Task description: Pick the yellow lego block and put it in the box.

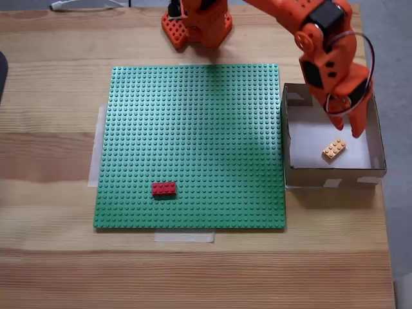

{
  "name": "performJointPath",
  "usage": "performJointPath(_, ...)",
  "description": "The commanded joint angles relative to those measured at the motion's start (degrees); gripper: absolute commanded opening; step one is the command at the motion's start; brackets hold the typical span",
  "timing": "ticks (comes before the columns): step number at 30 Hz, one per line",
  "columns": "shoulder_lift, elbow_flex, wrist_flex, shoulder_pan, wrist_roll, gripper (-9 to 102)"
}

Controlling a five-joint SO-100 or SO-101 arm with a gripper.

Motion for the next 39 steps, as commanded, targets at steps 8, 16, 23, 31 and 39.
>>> performJointPath(8,21.7,12.3,-3.9,4.1,-6.2,5)
performJointPath(16,37.4,27.7,-11.5,14.4,-6.4,-1)
performJointPath(23,48.9,39.9,-17.8,23.3,-8.4,-1)
performJointPath(31,60.2,49.7,-24.0,33.9,-5.4,-1)
performJointPath(39,74.7,57.0,-21.9,37.9,0.5,-1)
